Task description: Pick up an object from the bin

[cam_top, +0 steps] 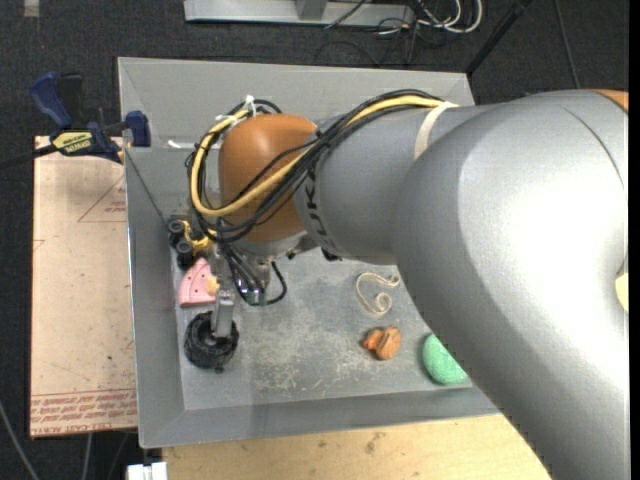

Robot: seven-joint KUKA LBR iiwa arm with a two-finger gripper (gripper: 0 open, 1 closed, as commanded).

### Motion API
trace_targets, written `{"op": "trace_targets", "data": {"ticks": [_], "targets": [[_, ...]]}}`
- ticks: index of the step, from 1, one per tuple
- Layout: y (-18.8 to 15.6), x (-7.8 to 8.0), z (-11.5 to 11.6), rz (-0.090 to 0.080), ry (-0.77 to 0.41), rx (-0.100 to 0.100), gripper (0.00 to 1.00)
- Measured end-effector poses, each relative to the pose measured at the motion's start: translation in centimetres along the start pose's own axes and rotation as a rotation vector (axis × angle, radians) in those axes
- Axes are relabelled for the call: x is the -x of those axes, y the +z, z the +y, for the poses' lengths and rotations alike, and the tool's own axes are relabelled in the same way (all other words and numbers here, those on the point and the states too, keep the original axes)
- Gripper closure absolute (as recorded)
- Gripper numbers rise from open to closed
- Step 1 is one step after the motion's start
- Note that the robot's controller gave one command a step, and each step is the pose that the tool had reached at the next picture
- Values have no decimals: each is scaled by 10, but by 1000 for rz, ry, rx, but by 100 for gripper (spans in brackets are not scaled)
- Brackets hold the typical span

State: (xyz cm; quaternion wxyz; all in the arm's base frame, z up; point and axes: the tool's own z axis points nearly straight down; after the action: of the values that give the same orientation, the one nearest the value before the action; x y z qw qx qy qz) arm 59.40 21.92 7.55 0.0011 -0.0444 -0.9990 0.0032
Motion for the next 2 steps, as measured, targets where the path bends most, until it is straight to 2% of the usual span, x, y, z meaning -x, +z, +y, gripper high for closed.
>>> {"op": "trace_targets", "data": {"ticks": [1,2], "targets": [[-3,-28,-28,-21,-61,20,100],[2,-30,-32,-13,-59,13,0]]}}
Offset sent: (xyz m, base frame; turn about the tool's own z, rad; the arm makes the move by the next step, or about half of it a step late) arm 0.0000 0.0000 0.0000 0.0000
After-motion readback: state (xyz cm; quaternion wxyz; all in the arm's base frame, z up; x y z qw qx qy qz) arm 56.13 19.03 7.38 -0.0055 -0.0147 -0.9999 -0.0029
